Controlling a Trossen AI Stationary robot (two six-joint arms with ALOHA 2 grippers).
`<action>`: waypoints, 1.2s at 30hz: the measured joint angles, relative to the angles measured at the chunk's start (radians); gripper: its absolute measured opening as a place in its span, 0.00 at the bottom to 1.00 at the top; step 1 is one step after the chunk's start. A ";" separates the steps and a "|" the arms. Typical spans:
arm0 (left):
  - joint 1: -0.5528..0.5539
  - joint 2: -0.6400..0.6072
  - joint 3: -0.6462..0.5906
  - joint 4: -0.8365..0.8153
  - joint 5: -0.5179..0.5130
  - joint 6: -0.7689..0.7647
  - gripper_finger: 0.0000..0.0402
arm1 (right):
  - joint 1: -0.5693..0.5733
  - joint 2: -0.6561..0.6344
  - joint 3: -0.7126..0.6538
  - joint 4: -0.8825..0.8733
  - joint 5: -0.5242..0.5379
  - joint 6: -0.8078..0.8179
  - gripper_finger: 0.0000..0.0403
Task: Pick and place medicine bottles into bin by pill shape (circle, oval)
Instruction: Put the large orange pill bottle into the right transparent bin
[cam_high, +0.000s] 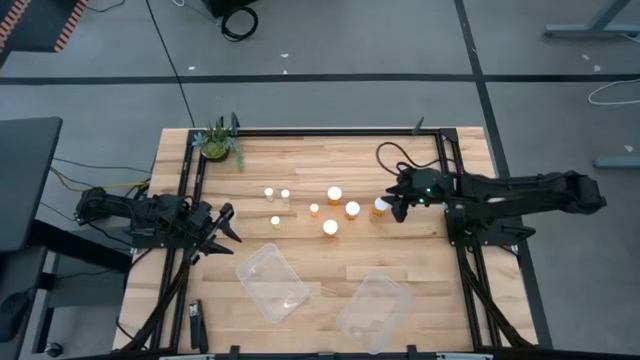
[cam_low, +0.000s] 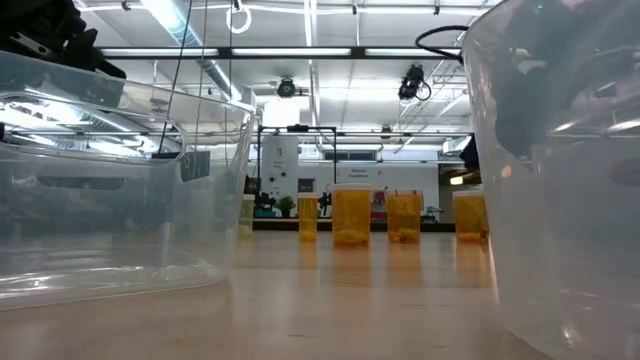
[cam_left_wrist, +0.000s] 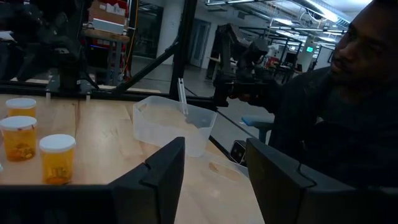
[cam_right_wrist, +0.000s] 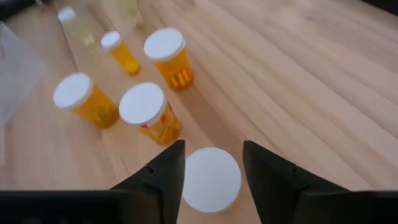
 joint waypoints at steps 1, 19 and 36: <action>0.000 0.000 0.000 0.000 0.000 0.000 0.44 | 0.000 0.024 0.023 -0.023 -0.005 -0.009 0.45; 0.000 0.000 0.000 0.000 0.000 0.000 0.45 | 0.000 0.402 0.351 -0.380 -0.031 -0.111 0.70; 0.000 0.000 0.000 0.000 0.000 0.000 0.45 | 0.005 0.554 0.411 -0.410 -0.085 -0.163 0.89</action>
